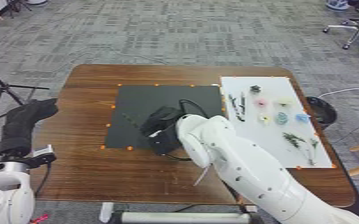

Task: Arrange flowers

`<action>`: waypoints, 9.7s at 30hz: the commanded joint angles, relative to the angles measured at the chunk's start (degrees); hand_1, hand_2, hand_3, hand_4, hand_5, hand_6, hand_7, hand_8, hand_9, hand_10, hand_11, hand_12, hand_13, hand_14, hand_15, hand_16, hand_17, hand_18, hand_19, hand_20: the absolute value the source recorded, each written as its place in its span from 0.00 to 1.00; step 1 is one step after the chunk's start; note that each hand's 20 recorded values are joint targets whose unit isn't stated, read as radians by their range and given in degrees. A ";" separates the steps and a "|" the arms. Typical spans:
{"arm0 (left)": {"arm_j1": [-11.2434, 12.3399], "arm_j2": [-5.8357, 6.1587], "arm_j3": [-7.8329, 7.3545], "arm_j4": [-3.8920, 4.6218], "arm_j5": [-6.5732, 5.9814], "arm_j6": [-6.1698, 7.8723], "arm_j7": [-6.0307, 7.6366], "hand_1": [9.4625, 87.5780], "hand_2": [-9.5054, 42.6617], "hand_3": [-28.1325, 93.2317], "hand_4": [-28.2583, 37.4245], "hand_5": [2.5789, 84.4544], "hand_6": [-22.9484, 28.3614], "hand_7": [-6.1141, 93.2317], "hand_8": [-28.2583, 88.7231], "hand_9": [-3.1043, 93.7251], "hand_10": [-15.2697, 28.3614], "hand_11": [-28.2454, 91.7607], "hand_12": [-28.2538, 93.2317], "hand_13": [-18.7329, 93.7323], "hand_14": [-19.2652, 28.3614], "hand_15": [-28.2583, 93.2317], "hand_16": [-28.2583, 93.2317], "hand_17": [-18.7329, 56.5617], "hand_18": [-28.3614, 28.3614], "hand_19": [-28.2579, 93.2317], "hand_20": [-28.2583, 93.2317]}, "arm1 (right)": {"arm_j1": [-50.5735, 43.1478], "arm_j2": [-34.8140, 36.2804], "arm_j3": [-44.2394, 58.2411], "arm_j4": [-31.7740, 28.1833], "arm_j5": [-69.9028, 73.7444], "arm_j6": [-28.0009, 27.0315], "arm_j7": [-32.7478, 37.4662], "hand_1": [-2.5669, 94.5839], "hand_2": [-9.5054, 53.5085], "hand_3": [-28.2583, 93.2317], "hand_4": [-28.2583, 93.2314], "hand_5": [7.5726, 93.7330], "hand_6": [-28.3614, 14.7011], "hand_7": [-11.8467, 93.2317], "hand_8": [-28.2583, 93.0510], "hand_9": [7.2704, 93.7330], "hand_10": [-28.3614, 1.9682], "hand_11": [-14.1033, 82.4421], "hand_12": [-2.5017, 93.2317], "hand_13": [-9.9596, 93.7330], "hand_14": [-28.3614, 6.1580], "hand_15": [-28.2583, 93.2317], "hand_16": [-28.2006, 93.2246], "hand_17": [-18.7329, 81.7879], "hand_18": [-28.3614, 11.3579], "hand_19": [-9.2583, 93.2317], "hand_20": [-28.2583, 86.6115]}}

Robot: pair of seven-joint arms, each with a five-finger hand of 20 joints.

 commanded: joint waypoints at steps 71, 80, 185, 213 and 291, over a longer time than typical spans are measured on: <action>0.84 -1.11 0.05 -3.07 2.27 -5.68 -2.62 0.18 0.34 0.79 0.00 0.62 0.49 0.22 0.18 0.56 0.69 0.43 0.36 0.53 0.79 0.46 0.24 0.37 0.71 0.32 0.39 | -5.16 6.85 -2.20 -8.29 3.70 -7.11 2.40 0.32 0.28 0.66 0.19 0.64 0.40 0.18 0.20 0.71 0.22 0.23 0.17 1.00 0.61 0.53 0.50 0.87 0.51 0.89 0.55; 0.05 -1.03 0.81 -2.87 2.37 -6.09 -2.75 0.18 0.33 0.79 0.00 0.61 0.49 0.22 0.18 0.55 0.68 0.43 0.36 0.53 0.79 0.46 0.24 0.36 0.71 0.32 0.39 | -3.82 3.46 -3.10 -6.13 4.82 -8.42 2.01 0.32 0.29 0.64 0.19 0.62 0.38 0.17 0.20 0.69 0.21 0.23 0.16 0.99 0.60 0.53 0.50 0.87 0.51 0.89 0.54; 1.47 -3.44 0.14 -3.46 2.55 -5.73 -1.97 0.23 0.25 0.79 0.00 0.60 0.49 0.22 0.18 0.55 0.68 0.43 0.36 0.53 0.79 0.47 0.24 0.36 0.72 0.32 0.39 | -35.86 29.09 41.81 -26.11 -36.33 -8.73 -18.54 0.39 0.00 0.71 0.15 0.67 0.52 0.30 0.21 0.76 0.41 0.40 0.29 0.92 0.63 0.62 0.50 0.78 0.41 0.95 0.53; 1.81 -4.20 0.01 -4.27 6.96 -8.31 -2.31 0.27 0.20 0.78 0.04 0.60 0.49 0.22 0.18 0.55 0.68 0.43 0.36 0.53 0.79 0.47 0.24 0.37 0.72 0.33 0.40 | -57.09 31.63 54.95 -17.57 -60.56 -10.69 -16.07 0.48 0.00 0.73 0.11 0.70 0.58 0.34 0.31 0.81 0.51 0.52 0.34 0.95 0.71 0.64 0.53 0.80 0.44 0.98 0.56; 1.24 -3.54 -0.19 -5.08 6.65 -10.66 -4.59 0.26 0.23 0.77 0.05 0.61 0.49 0.22 0.18 0.56 0.68 0.43 0.36 0.54 0.80 0.47 0.24 0.37 0.72 0.34 0.40 | -4.64 6.83 0.72 -2.82 -18.58 4.21 -5.24 0.70 0.00 0.65 0.17 0.68 0.46 0.61 0.29 0.99 0.50 0.44 0.26 1.00 0.75 0.67 0.43 0.93 0.59 0.93 0.56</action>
